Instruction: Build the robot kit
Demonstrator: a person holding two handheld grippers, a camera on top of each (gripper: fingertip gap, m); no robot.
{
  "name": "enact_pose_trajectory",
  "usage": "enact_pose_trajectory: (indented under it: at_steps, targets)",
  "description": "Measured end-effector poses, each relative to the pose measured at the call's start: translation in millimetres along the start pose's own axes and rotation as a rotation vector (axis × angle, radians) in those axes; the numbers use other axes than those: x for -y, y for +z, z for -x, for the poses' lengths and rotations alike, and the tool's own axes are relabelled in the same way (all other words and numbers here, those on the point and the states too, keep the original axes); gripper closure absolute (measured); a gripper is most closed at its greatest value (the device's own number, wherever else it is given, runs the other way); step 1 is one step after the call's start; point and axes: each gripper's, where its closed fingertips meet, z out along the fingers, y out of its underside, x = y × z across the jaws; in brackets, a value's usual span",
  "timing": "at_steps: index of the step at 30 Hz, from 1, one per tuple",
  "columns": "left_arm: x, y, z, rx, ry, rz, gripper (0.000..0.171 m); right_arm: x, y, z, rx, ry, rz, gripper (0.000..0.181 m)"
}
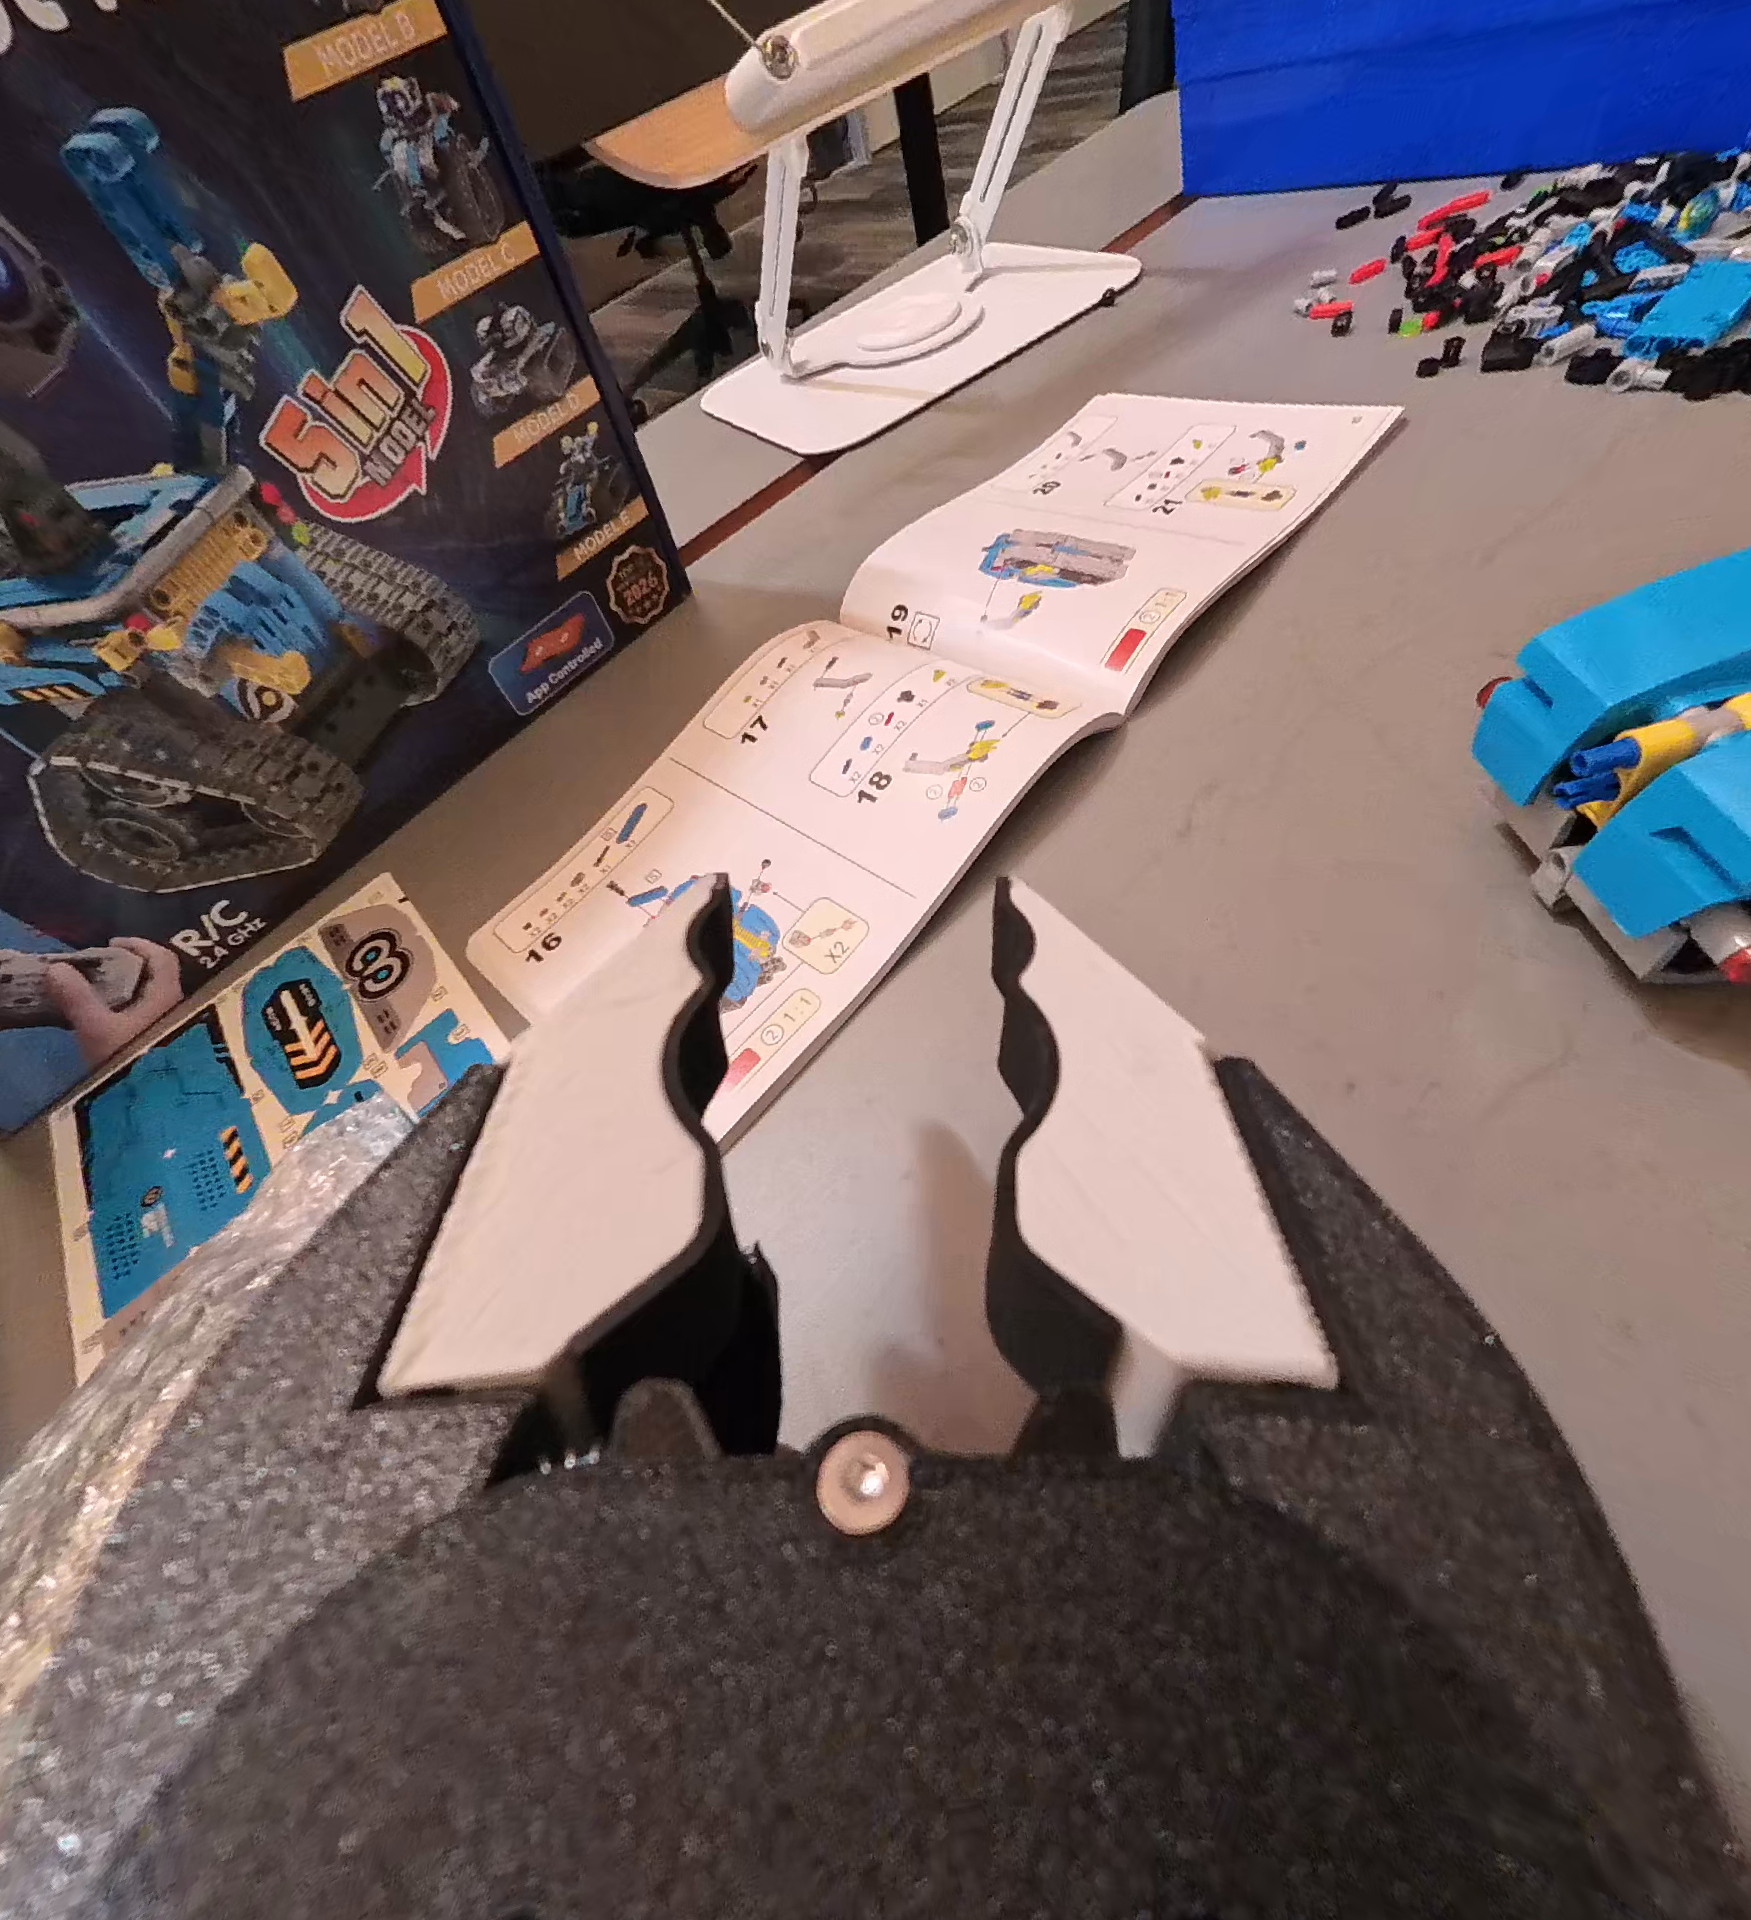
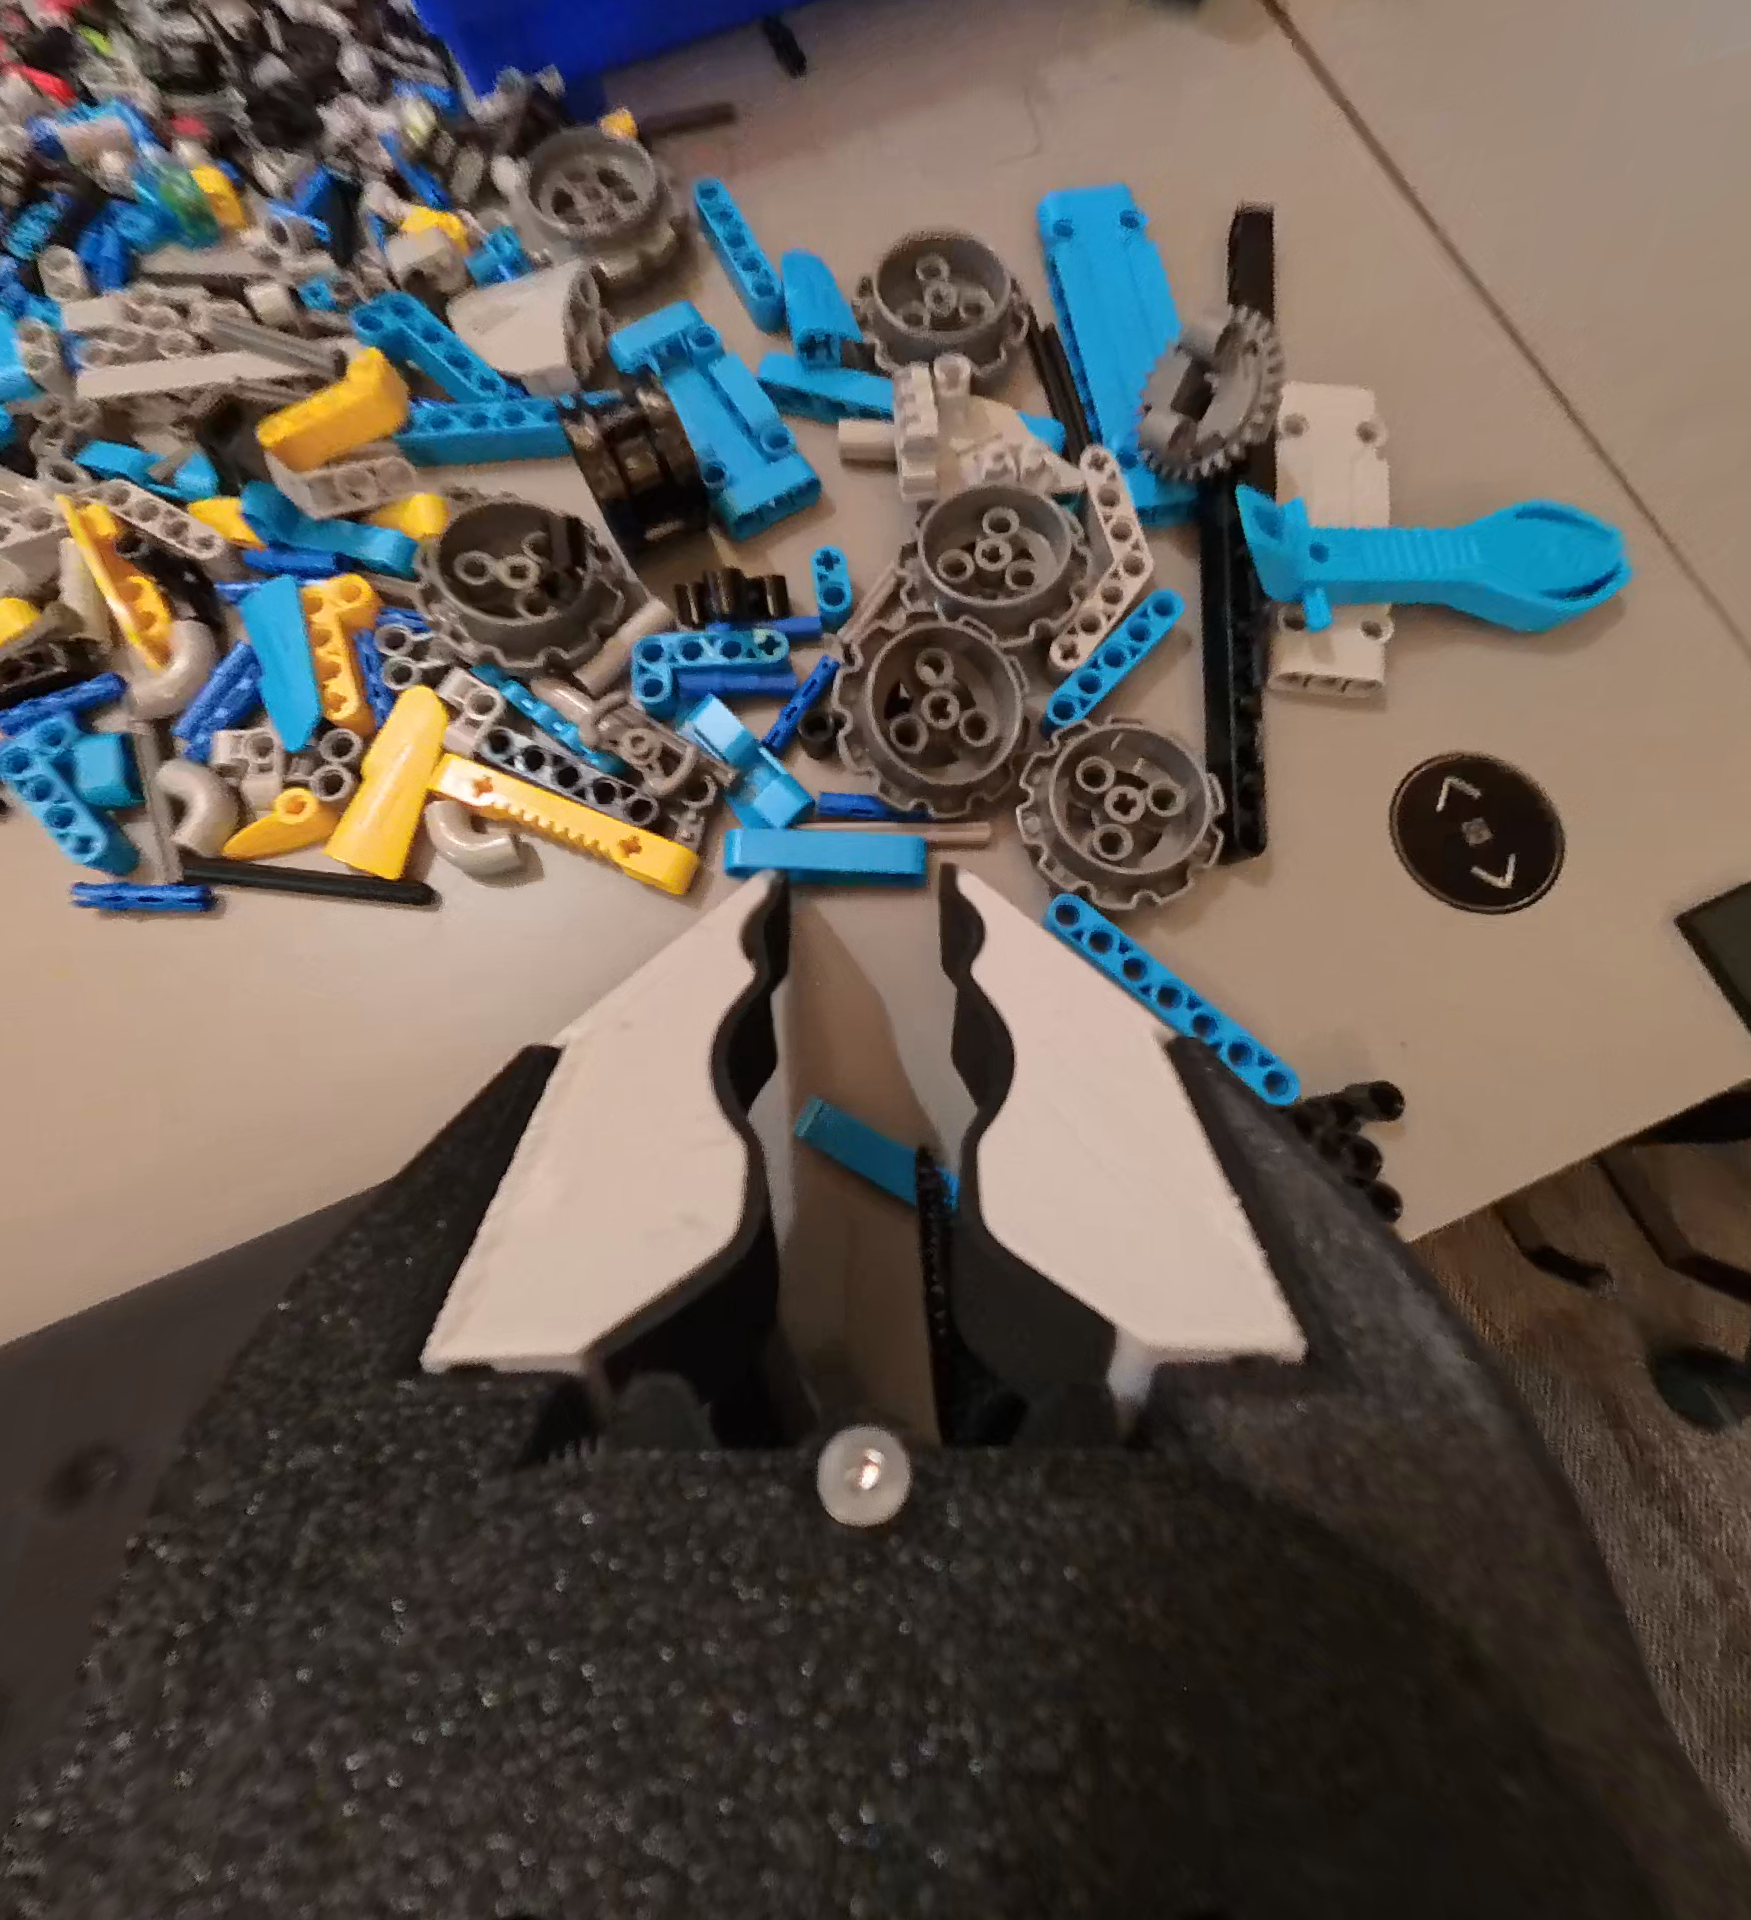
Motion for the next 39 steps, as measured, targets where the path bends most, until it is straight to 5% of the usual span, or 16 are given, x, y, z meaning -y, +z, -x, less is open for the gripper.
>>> enact_pose_trajectory:
  at_steps: [6,13,14,15,19,25,28,35,39]
  targets:
    - [0,0,1,0.001,-0.005,0.003,0.122,6,-5,14,0.031,-0.051,-0.014,0.172]
    - [-1,1,-1,0.002,0.012,0.009,0.122,10,-11,15,-0.016,-0.065,-0.055,0.164]
    - [-1,1,-1,0.002,0.013,0.010,0.122,11,-14,22,0.031,-0.052,-0.071,0.150]
    - [-1,1,-1,0.002,0.012,0.011,0.122,10,-15,32,0.107,-0.022,-0.073,0.107]
    - [-1,2,-1,-0.003,0.002,0.012,0.122,6,-9,25,0.091,0.009,-0.044,0.118]
    - [-1,1,0,-0.012,-0.012,0.006,0.122,4,-4,10,0.070,0.113,-0.018,0.105]
    - [-1,1,0,-0.018,-0.020,0.010,0.122,9,-8,7,0.067,0.115,-0.059,0.130]
    - [0,0,-1,-0.016,-0.007,0.001,0.122,2,4,7,0.063,0.115,0.092,0.118]
    - [1,0,-1,-0.015,-0.008,-0.005,0.122,2,7,2,0.027,0.059,0.166,0.131]
